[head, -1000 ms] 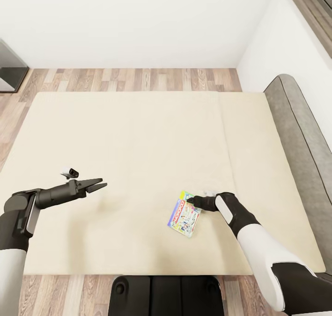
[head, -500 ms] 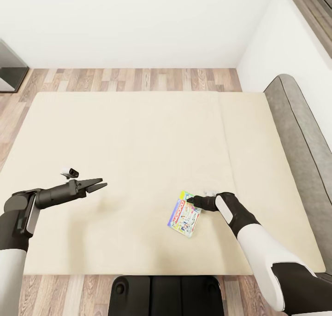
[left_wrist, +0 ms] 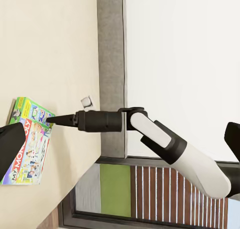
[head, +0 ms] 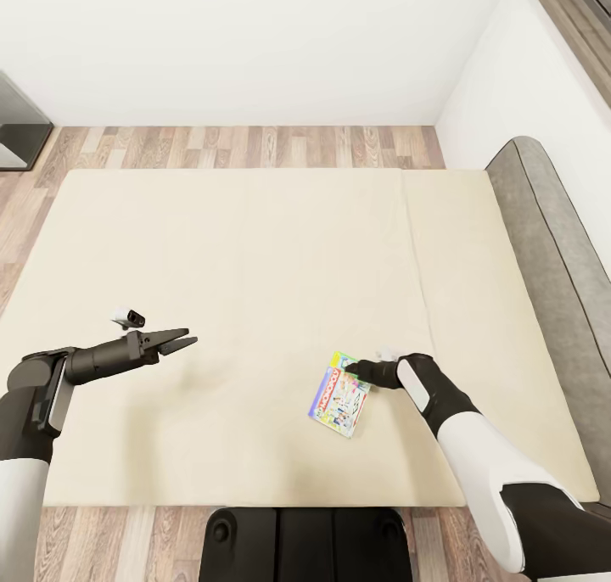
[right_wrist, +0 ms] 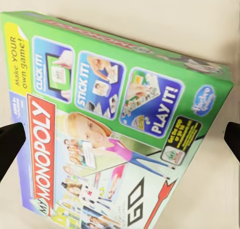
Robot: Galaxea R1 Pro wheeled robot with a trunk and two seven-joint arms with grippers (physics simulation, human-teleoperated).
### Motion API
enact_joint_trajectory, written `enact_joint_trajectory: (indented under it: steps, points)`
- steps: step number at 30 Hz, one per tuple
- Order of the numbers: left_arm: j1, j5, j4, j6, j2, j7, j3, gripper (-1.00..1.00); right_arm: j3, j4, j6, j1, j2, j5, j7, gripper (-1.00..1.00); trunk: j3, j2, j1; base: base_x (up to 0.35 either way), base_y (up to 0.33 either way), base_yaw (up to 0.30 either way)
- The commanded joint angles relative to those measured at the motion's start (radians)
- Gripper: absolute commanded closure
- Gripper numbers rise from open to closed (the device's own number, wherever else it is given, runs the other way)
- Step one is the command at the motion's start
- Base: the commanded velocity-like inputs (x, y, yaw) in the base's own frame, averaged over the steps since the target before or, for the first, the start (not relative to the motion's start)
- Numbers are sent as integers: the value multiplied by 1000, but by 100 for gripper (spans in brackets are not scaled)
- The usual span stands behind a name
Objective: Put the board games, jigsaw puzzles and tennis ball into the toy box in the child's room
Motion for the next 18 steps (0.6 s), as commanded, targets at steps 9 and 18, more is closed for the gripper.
enact_joint_trajectory:
  steps: [9,18]
  points:
    - [0,-1,0,11,0,-4,-1,-100,-2,-1,4,-1,-10,3,1,-100,-2,-2,1,0,0,0]
    - [0,-1,0,11,-1,-4,-1,-100,-1,0,4,-1,-12,3,1,-100,-10,-2,1,0,0,0]
